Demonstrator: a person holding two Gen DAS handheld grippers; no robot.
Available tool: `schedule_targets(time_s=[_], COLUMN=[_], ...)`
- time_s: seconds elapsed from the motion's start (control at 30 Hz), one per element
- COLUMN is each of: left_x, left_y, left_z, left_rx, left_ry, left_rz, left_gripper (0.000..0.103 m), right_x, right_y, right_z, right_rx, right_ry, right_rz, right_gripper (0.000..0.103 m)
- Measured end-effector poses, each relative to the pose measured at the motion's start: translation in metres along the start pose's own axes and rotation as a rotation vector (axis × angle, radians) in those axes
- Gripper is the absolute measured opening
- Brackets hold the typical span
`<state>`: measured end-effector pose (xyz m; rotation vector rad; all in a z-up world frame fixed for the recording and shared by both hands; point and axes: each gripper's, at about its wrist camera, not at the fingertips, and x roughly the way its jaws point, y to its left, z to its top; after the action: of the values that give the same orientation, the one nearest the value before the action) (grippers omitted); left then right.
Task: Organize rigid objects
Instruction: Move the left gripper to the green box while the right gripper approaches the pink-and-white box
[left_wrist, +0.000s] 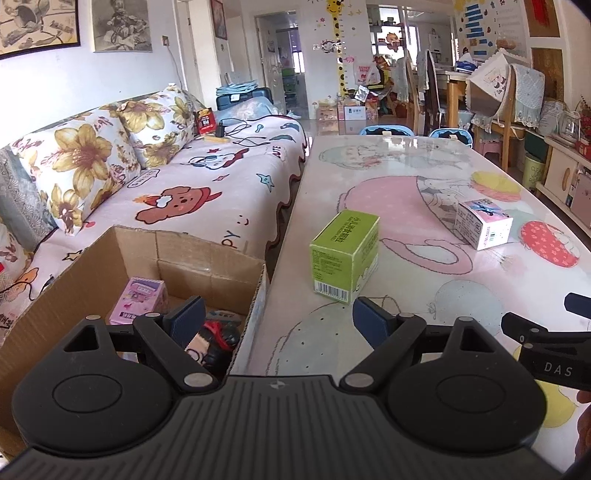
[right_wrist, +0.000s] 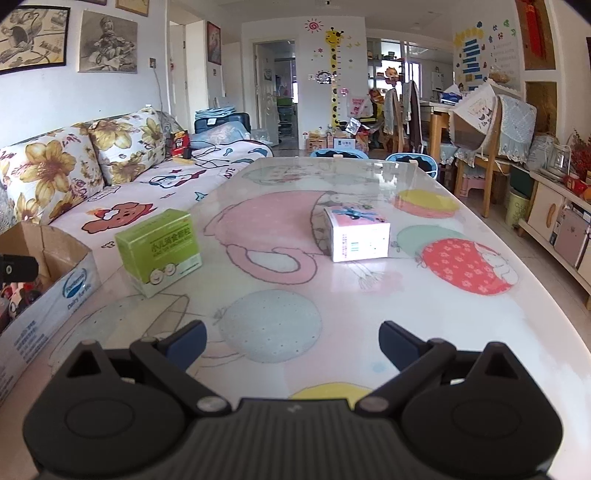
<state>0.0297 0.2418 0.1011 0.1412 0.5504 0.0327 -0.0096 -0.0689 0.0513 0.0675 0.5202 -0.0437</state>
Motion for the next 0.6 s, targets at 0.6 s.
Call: schedule_targets(time_s=[0.6], left_x=[0.069], left_y=[-0.027], left_z=[0.021], left_rx=[0.084], left_ry=[-0.026], left_rz=[-0.086], left_gripper=[0.103], right_x=[0.069], right_y=[-0.047], right_z=[0.019], right_rx=[0.085], right_ry=[0.041], right_rz=[-0.044], right_gripper=[0.099])
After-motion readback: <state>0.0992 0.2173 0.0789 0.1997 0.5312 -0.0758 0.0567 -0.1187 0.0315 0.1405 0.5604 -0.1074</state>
